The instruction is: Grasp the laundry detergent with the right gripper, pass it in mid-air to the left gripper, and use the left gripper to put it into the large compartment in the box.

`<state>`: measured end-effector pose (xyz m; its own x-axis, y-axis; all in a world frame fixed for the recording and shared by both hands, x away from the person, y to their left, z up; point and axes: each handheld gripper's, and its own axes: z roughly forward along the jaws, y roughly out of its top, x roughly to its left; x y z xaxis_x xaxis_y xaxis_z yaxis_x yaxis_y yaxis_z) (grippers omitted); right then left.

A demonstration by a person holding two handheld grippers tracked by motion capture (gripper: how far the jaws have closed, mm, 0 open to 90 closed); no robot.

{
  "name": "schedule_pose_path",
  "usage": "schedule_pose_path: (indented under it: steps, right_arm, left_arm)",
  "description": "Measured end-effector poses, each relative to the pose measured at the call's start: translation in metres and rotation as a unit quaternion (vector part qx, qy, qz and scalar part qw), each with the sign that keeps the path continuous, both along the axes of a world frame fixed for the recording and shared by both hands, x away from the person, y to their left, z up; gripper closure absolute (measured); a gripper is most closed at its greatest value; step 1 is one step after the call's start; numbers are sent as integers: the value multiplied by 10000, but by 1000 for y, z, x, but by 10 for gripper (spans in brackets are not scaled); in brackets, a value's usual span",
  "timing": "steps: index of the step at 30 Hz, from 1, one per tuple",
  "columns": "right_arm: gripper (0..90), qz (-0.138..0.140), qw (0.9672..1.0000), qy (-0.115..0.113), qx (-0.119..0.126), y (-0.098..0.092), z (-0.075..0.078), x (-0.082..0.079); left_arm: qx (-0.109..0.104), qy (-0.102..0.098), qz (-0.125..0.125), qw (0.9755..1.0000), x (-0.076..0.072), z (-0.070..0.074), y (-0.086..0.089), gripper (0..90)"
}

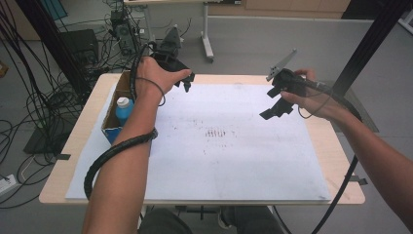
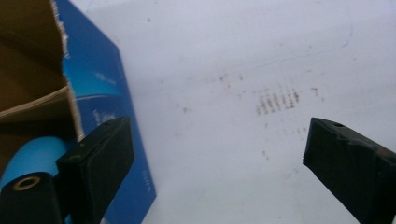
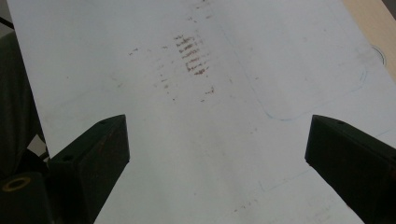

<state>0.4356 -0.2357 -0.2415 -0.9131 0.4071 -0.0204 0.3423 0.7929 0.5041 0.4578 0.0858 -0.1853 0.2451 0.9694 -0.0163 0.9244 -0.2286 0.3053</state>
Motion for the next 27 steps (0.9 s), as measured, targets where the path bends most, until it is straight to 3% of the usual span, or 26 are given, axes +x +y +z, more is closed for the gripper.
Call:
schedule_pose_path:
  steps: [3,12,27]
  right_arm:
    - [64,-17,10000,12,3,-4,0,0]
    - [64,-80,10000,29,-32,-12,1,1]
    - [64,-95,9999,57,-24,-13,-2,3]
  left_arm:
    - [-114,-51,-51,9999,3,0,-11,80]
    - [-105,-51,-108,9999,9,-3,-29,83]
    - [-63,0,-198,9998,10,-6,-35,81]
